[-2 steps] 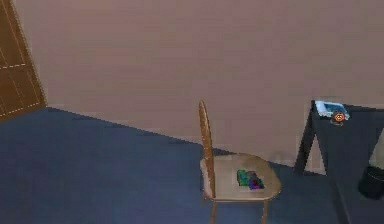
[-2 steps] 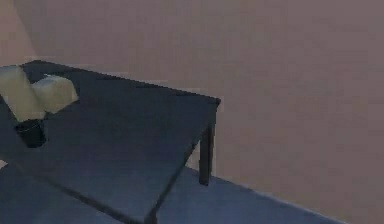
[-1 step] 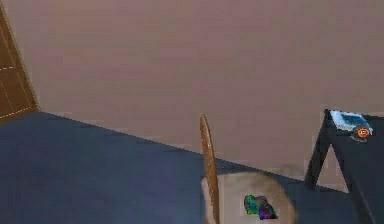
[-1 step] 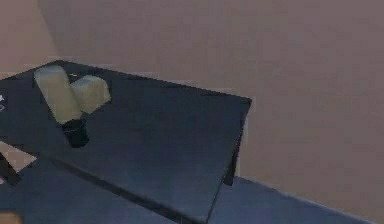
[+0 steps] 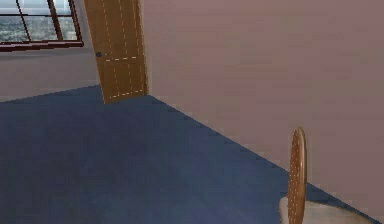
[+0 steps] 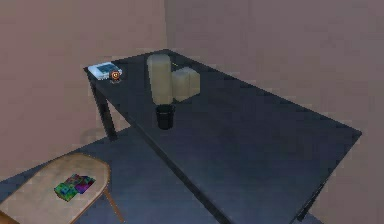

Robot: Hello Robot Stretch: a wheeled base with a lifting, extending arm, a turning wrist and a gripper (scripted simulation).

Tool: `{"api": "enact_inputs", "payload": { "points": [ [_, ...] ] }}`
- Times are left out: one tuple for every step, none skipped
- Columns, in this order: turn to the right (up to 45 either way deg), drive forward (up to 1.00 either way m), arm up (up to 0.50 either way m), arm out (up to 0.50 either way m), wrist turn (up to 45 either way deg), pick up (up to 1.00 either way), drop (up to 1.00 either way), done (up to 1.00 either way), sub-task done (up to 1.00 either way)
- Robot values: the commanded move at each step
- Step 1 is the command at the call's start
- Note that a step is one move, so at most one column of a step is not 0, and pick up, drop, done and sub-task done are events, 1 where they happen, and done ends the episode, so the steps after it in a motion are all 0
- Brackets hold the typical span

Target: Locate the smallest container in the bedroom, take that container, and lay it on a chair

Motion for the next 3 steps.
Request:
{"api": "enact_inputs", "payload": {
  "points": [
    [0.0,0.0,0.5,0.0,0.0,0.0,0.0,0.0,0.0],
    [0.0,0.0,0.38,0.0,0.0,0.0,0.0,0.0,0.0],
    [0.0,0.0,0.0,0.5,0.0,0.0,0.0,0.0,0.0]
  ]
}}
